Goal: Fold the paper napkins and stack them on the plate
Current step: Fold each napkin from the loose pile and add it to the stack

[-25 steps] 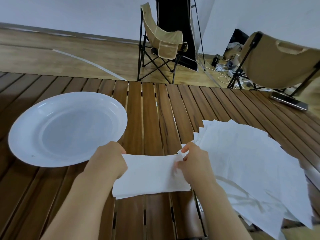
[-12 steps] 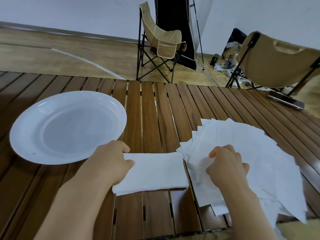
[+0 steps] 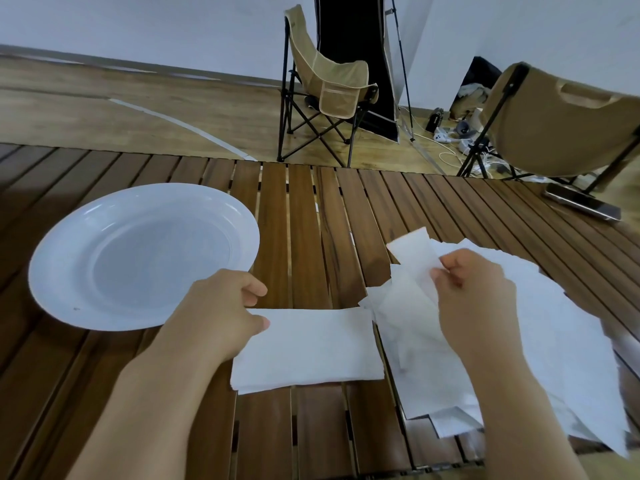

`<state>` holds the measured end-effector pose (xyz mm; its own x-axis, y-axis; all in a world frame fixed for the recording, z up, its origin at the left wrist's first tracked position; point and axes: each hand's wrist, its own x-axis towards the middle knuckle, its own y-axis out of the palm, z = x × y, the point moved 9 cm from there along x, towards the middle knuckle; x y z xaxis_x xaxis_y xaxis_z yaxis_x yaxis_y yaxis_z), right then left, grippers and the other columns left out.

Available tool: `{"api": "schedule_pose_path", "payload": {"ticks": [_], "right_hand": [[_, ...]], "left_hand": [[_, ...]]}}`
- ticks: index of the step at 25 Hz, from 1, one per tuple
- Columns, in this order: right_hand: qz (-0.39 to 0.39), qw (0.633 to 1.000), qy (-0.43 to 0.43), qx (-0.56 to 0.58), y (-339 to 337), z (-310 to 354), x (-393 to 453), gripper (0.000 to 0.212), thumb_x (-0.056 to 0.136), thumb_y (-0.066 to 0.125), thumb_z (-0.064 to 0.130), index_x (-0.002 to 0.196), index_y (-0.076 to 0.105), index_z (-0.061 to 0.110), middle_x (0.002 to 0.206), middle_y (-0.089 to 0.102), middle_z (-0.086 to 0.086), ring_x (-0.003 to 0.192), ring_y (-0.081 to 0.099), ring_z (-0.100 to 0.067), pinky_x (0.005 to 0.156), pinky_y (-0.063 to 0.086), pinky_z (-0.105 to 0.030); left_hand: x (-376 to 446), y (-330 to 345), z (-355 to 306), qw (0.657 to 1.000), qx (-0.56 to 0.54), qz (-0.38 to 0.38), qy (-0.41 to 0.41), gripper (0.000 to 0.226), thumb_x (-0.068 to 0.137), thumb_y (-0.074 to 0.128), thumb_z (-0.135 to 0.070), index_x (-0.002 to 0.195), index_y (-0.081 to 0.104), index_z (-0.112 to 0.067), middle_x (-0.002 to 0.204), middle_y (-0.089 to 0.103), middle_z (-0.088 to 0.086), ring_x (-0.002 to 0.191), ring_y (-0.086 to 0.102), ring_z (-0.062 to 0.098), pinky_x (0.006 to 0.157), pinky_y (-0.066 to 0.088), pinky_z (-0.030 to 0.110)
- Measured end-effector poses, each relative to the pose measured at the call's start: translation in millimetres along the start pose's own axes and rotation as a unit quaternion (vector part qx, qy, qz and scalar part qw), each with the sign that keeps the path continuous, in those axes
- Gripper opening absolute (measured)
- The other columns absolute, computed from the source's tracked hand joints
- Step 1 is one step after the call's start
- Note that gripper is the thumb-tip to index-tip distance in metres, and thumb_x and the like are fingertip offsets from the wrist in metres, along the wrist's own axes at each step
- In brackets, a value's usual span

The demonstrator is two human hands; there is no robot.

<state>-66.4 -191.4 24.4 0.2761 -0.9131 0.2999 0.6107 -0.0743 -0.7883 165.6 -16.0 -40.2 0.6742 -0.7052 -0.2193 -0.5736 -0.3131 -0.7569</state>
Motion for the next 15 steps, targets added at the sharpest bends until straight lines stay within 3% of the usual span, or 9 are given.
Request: {"api": "schedule_pose_path", "payload": {"ticks": [3,5,8,10,13,15], "right_hand": [[0.014,0.987,-0.005,0.157,-2.0,19.4,-0.8,0.007,0.093,0.057,0.016,0.089,0.064,0.016,0.073,0.063,0.010,0.063,0.056,-0.003,0.057,0.037,-0.014],[0.039,0.959,0.023,0.280,-1.4,23.9,-3.0,0.009,0.092,0.059,0.017,0.090,0.068,0.017,0.079,0.070,0.007,0.070,0.062,-0.002,0.064,0.046,-0.019],[0.095,0.892,0.076,0.436,6.7,25.1,-7.8,0.013,0.092,0.059,0.016,0.094,0.072,0.016,0.095,0.073,-0.007,0.093,0.066,-0.031,0.083,0.053,-0.046],[0.122,0.849,0.105,0.503,12.7,23.4,-9.8,0.014,0.092,0.058,0.015,0.096,0.072,0.014,0.104,0.071,-0.015,0.098,0.063,-0.039,0.086,0.049,-0.051],[0.136,0.833,0.141,0.517,19.3,16.1,-10.3,0.014,0.093,0.058,0.016,0.098,0.071,0.013,0.108,0.070,-0.015,0.093,0.062,-0.031,0.081,0.047,-0.046],[0.141,0.840,0.174,0.494,25.9,4.9,-11.3,0.015,0.093,0.060,0.020,0.100,0.070,0.012,0.107,0.070,-0.014,0.090,0.063,-0.028,0.080,0.050,-0.044]], "left_hand": [[1.5,-1.8,-4.0,1.000,-0.024,-0.010,0.010,0.050,0.075,0.079,-0.027,0.119,0.058,-0.031,0.115,0.063,-0.011,0.095,0.054,0.006,0.081,0.039,0.022],[0.9,1.2,-4.8,0.997,-0.075,0.012,-0.005,0.067,0.071,0.082,-0.031,0.130,0.049,-0.033,0.125,0.059,-0.007,0.107,0.055,0.012,0.085,0.042,0.027],[-2.0,4.7,-14.0,0.978,-0.202,0.047,-0.013,0.099,0.064,0.085,-0.034,0.143,0.026,-0.042,0.138,0.050,-0.002,0.124,0.049,0.020,0.099,0.040,0.039],[-3.5,5.1,-25.2,0.957,-0.282,0.065,0.003,0.110,0.059,0.085,-0.032,0.144,0.018,-0.048,0.139,0.050,-0.003,0.123,0.049,0.019,0.097,0.040,0.037],[-3.9,-1.4,-37.9,0.935,-0.346,0.064,0.046,0.107,0.051,0.084,-0.037,0.138,0.026,-0.056,0.134,0.050,-0.012,0.117,0.052,0.015,0.092,0.046,0.033],[-4.6,-7.7,-44.2,0.928,-0.358,0.058,0.082,0.089,0.057,0.082,-0.038,0.130,0.036,-0.059,0.128,0.056,-0.011,0.110,0.059,0.017,0.092,0.051,0.039]]}}
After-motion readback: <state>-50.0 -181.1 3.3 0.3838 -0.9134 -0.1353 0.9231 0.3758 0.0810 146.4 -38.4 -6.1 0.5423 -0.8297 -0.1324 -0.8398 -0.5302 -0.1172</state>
